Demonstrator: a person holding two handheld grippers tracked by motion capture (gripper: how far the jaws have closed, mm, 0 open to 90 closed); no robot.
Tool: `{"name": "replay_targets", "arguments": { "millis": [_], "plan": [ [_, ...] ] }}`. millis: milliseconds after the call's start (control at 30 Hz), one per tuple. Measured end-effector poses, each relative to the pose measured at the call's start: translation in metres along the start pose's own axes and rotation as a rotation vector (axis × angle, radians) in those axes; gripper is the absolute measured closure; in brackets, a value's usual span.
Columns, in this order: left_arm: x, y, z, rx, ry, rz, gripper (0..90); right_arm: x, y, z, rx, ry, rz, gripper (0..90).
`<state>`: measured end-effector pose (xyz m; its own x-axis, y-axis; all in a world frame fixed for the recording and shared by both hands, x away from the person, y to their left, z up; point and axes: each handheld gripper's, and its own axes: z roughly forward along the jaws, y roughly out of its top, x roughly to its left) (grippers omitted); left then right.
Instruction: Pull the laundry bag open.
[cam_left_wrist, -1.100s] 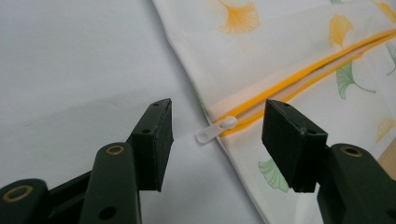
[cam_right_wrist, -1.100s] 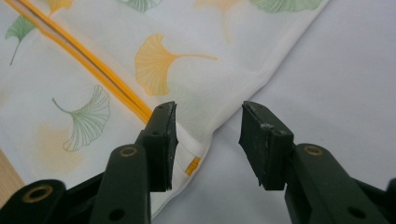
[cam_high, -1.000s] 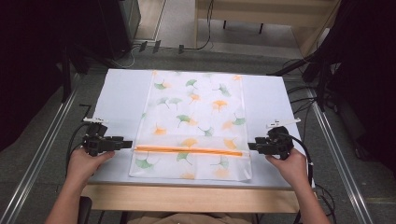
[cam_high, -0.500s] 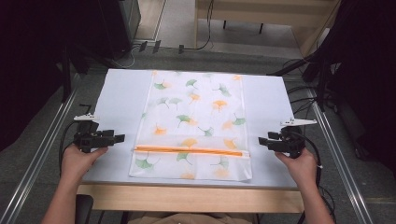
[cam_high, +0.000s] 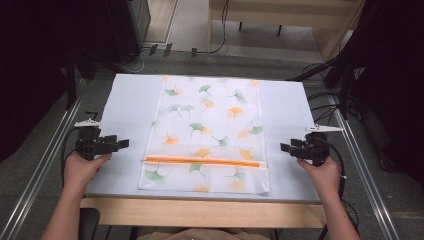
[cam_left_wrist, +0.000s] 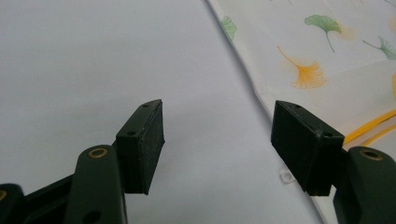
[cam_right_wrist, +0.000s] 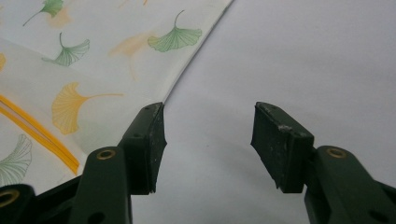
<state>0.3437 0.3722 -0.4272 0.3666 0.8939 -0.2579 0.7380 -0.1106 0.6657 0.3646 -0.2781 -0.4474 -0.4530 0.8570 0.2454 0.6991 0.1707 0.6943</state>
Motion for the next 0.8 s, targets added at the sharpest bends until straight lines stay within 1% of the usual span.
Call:
{"name": "replay_targets", "arguments": {
  "millis": [133,333,400,667,800],
  "plan": [
    [-0.0003,0.0001,0.0035,0.004,0.008,-0.002,34.2,0.0009,0.0,0.0019,0.011,-0.001,-0.006,44.9],
    [-0.0001,0.0005,0.0044,0.01,0.012,0.003,34.2,0.0008,-0.0003,0.0027,0.026,-0.001,-0.002,44.5],
    [-0.0001,0.0003,0.0048,0.007,0.016,-0.001,34.2,0.0013,-0.0003,0.0028,0.035,-0.005,0.002,44.5],
    [0.0008,0.0002,0.0062,0.02,0.008,-0.009,34.1,0.0016,-0.0006,0.004,0.043,-0.004,-0.004,44.3],
    [0.0002,0.0001,0.0073,0.027,0.014,-0.006,33.3,0.0014,-0.0006,0.0054,0.05,-0.003,-0.005,44.0]
  ]
}}
